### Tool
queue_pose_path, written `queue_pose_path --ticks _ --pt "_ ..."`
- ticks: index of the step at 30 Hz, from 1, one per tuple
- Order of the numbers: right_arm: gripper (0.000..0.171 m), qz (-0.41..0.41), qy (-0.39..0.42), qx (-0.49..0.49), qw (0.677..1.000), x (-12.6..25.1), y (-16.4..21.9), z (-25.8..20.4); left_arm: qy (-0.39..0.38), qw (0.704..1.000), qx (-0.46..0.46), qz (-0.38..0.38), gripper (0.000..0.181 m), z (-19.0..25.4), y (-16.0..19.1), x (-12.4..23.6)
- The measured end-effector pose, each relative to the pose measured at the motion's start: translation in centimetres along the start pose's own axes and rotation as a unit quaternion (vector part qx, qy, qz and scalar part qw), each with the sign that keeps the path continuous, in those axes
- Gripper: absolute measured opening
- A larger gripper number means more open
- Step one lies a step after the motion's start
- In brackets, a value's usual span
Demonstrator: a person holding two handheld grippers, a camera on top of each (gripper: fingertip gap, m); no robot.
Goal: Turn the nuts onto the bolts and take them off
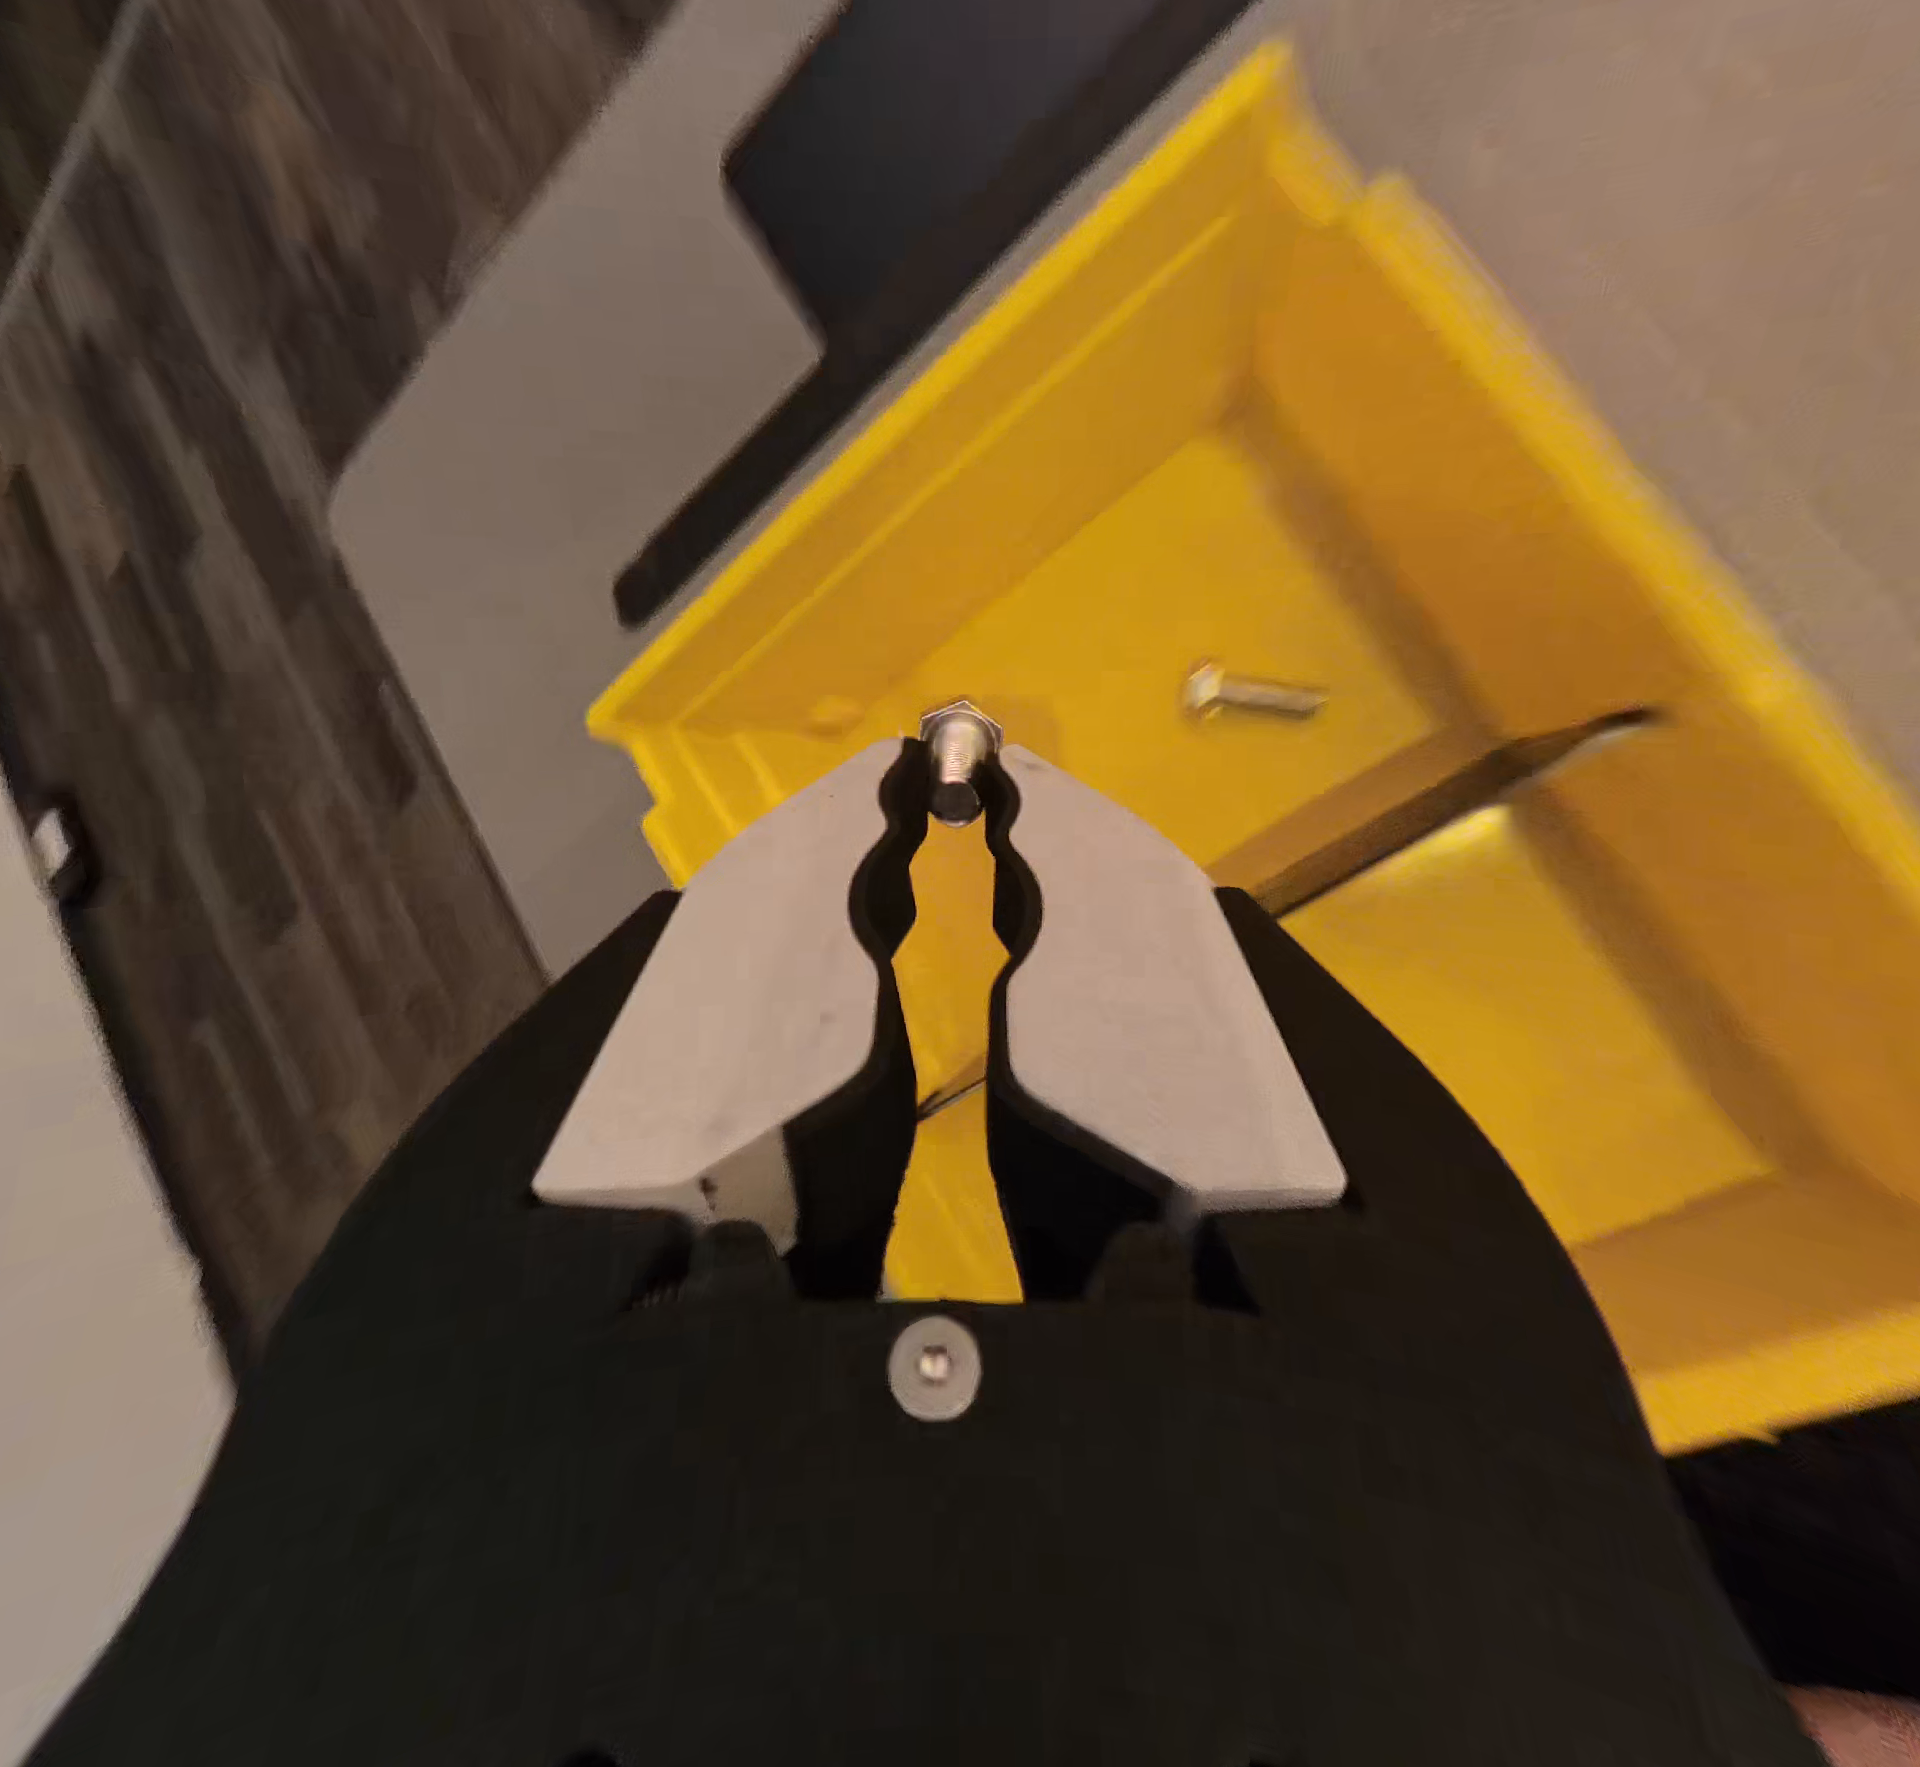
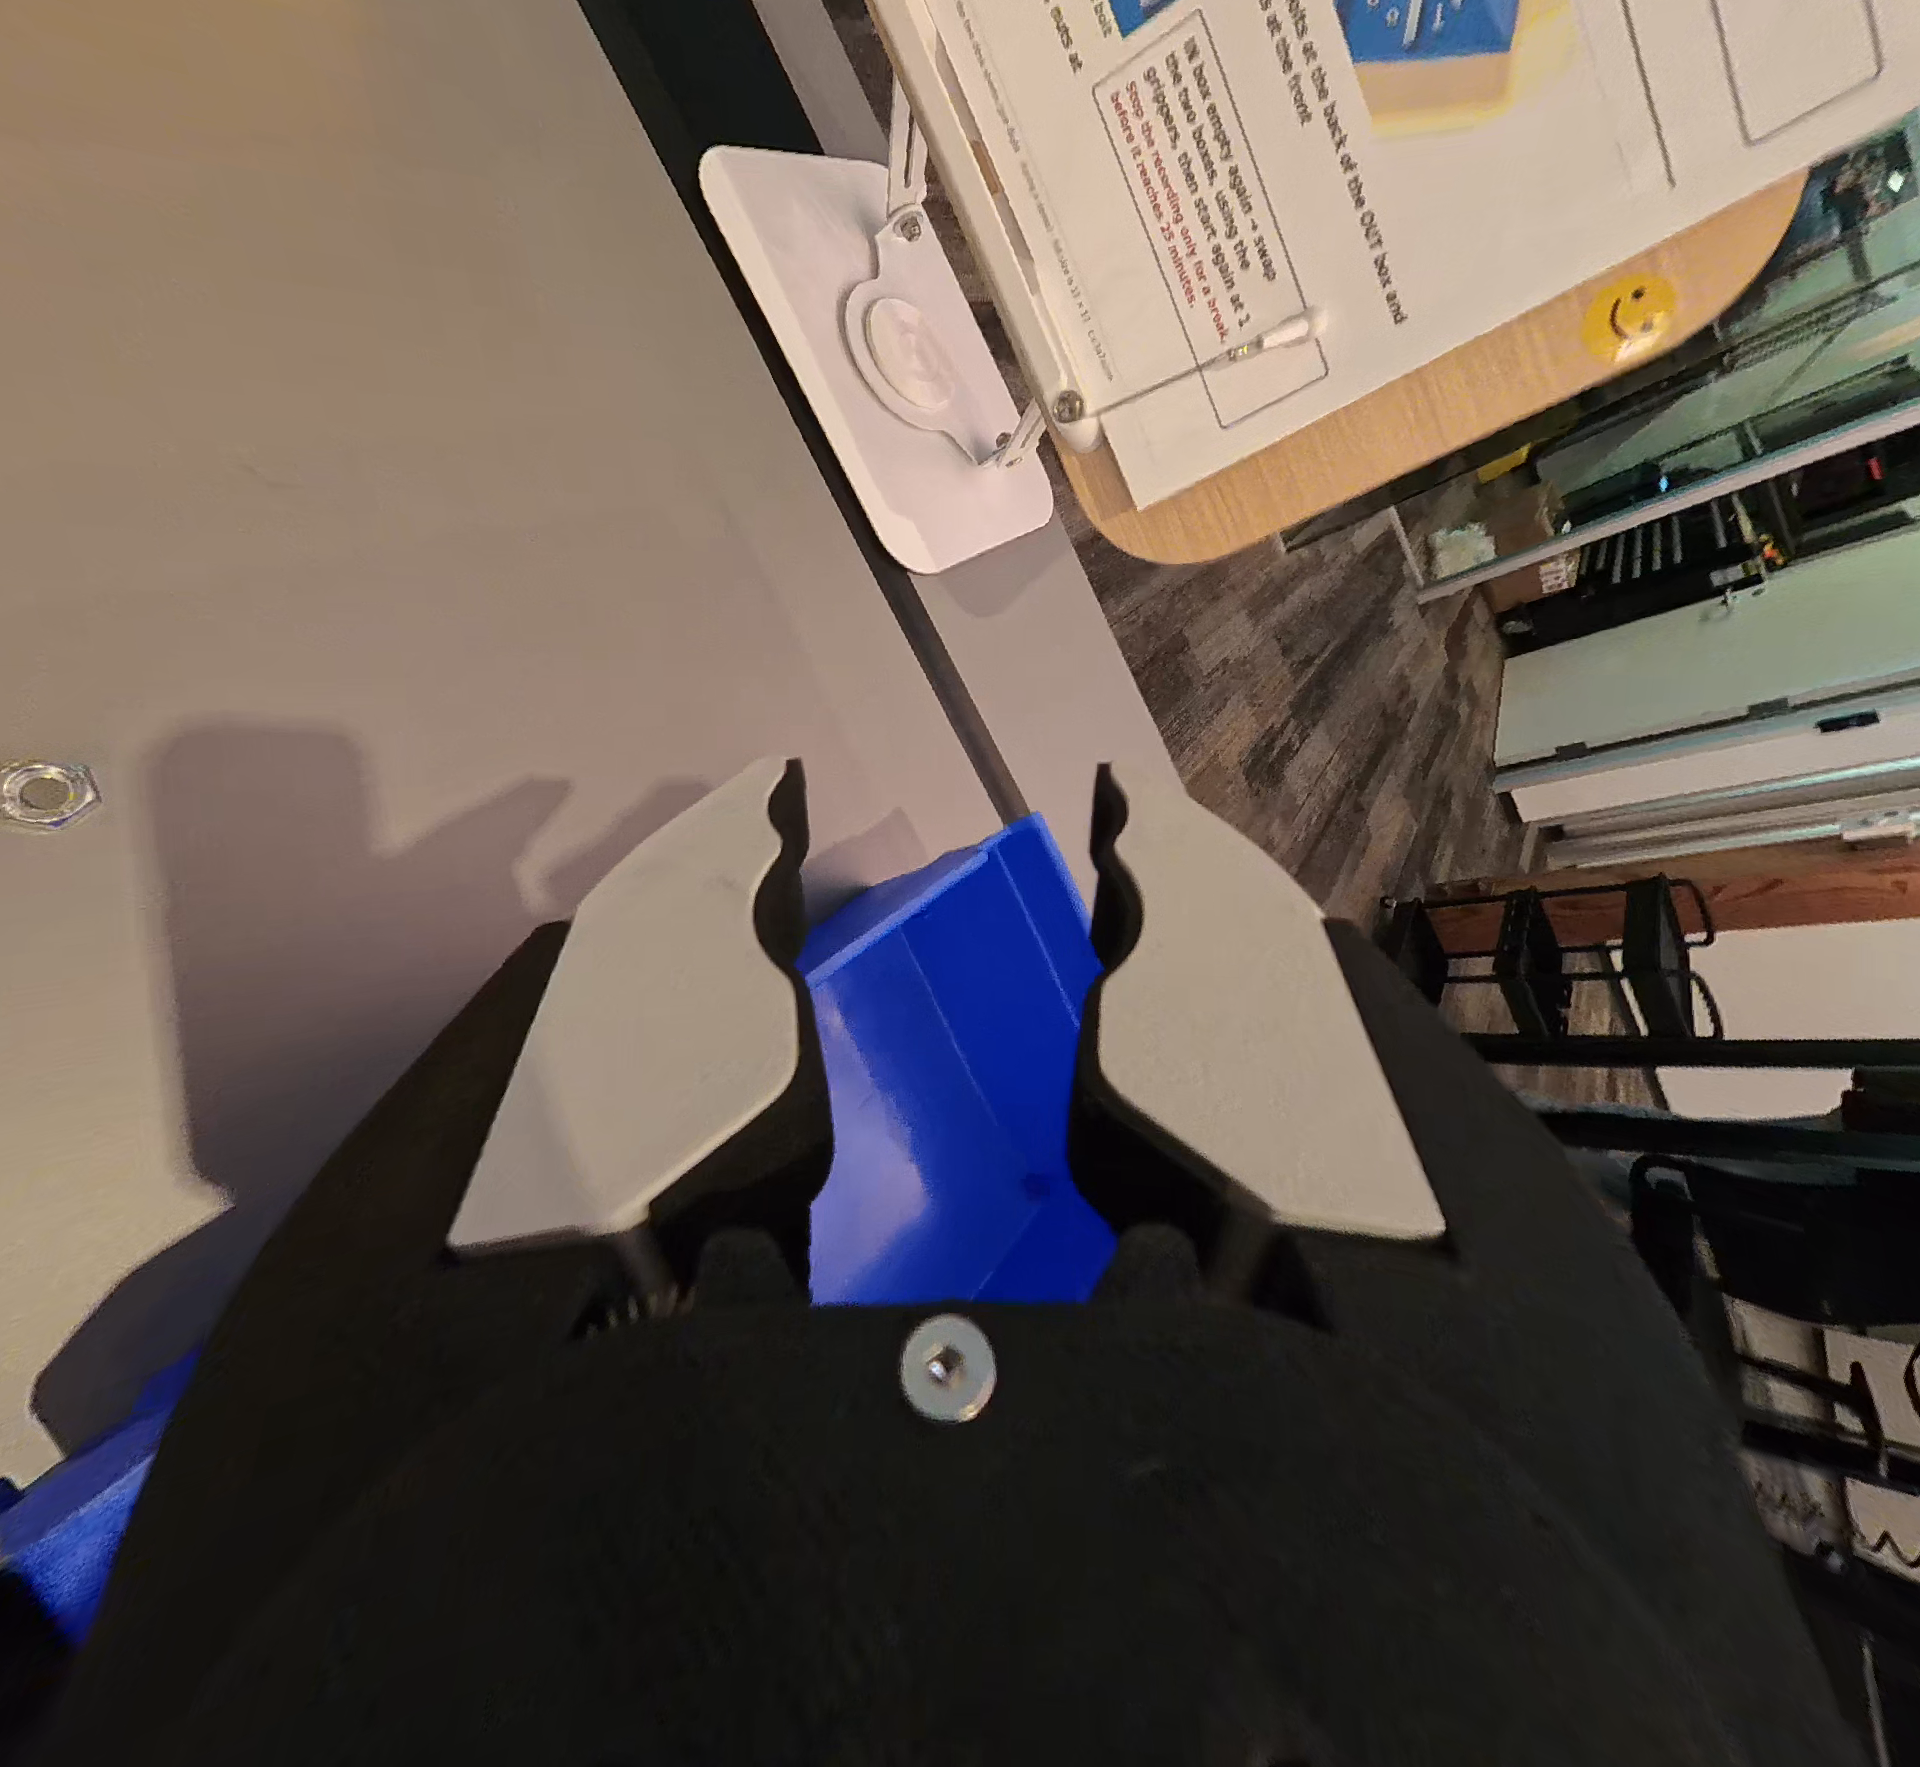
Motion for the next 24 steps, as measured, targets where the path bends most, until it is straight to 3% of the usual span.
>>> queue_pose_path --ticks 1,5,9,16,20,24 --pt "0.054 0.011 -0.001 0.008 1.000 0.1 -0.3 -0.2 0.019 0.999 -0.011 0.043 0.010 1.3 -1.1 1.5" --pt "0.053 0.056 -0.001 0.027 0.998 0.7 -1.4 -0.9 0.148 0.973 -0.088 0.157 0.010 7.8 -5.0 5.0" --pt "0.049 0.108 0.005 0.013 0.994 1.5 -1.8 -0.9 0.170 0.967 -0.124 0.146 0.010 12.3 -6.5 5.0" --pt "0.045 0.229 0.044 -0.035 0.972 1.9 -2.4 0.2 0.152 0.964 -0.031 0.214 0.010 11.2 -6.5 7.8" --pt "0.045 0.254 0.059 -0.031 0.965 1.8 -3.1 0.5 0.234 0.943 0.002 0.238 0.010 10.8 -6.2 8.6" --pt "0.045 0.252 0.033 -0.036 0.967 1.3 -3.5 0.2 0.305 0.930 -0.008 0.207 0.010 12.4 -7.0 7.6"
Point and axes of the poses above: each gripper's, where its closed fingertips meet, x back along the fingers, y out of its underside, z = x × y across the jaws, the point moved 7 cm from there along x, back along the fingers, and after that the axes turned 13 degrees about y, right-handed, at the moved point
